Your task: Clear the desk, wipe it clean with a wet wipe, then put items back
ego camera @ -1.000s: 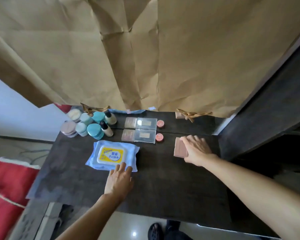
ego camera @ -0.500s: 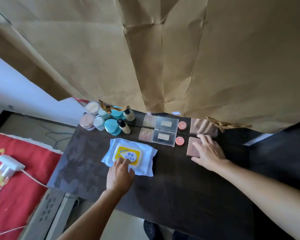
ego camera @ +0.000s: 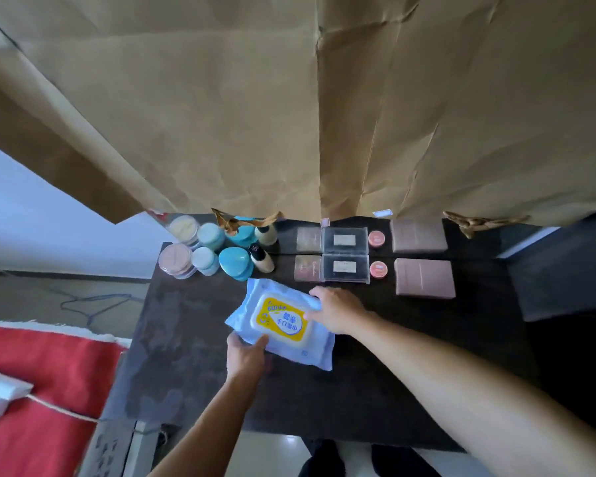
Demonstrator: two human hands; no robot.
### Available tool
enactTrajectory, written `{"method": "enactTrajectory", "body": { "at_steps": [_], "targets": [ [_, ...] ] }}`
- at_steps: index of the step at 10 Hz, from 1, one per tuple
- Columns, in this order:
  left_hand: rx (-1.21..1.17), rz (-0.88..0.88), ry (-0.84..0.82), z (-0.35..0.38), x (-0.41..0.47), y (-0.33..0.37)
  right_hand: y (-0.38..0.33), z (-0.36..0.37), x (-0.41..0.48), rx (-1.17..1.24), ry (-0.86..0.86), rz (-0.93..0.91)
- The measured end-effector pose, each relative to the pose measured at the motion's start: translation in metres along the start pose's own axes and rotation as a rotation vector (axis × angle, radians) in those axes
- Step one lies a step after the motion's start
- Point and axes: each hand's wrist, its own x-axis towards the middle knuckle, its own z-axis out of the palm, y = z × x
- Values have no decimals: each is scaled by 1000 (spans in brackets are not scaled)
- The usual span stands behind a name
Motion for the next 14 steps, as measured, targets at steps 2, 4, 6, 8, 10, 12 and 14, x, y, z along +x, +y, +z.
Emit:
{"method": "enactTrajectory", "body": {
  "at_steps": [2,4,6,8,10,12,14],
  "targets": [
    [181,74,-191,33,-6,9,38,31,-68,368,44,97],
    [241,54,-461,97,-57,-7,109,30,-149,462,165,242],
    [426,126,-613,170,-127,-27,190,29,-221,435,242,349],
    [524,248,-591,237,-180,-41,259,21,-260,459,309,410],
    [664,424,-460,273,-215,-48,298,16,-268,451,328,382],
    [877,595,-346,274,-224,-60,312,13,-271,346,216,325],
    [1113,994,-145,284,-230,-53,330,-13,-271,360,314,246]
  ]
}}
